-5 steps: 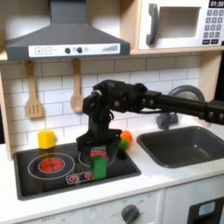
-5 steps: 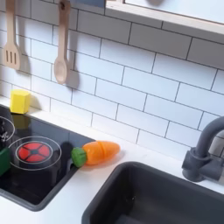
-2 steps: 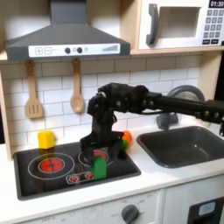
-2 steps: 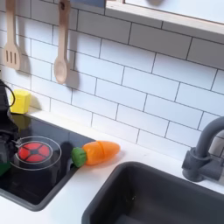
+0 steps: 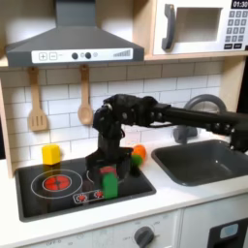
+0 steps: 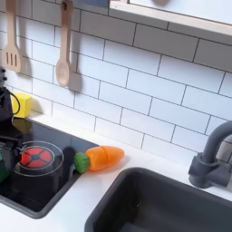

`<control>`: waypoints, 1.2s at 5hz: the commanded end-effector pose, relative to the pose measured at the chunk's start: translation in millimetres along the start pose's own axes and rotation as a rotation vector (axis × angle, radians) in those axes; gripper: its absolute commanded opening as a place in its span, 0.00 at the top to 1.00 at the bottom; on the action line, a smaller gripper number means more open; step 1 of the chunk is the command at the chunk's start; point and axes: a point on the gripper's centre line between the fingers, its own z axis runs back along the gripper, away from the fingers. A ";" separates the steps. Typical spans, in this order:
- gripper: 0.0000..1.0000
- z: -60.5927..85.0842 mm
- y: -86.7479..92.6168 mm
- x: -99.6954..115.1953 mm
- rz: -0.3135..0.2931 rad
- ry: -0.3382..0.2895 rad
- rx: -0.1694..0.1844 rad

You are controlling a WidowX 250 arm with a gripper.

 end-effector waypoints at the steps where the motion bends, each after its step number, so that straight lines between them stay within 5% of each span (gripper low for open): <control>1: 0.00 -3.6 7.1 9.4 0.021 0.013 -0.008; 6: 0.00 -2.3 14.1 -8.0 0.002 0.047 -0.048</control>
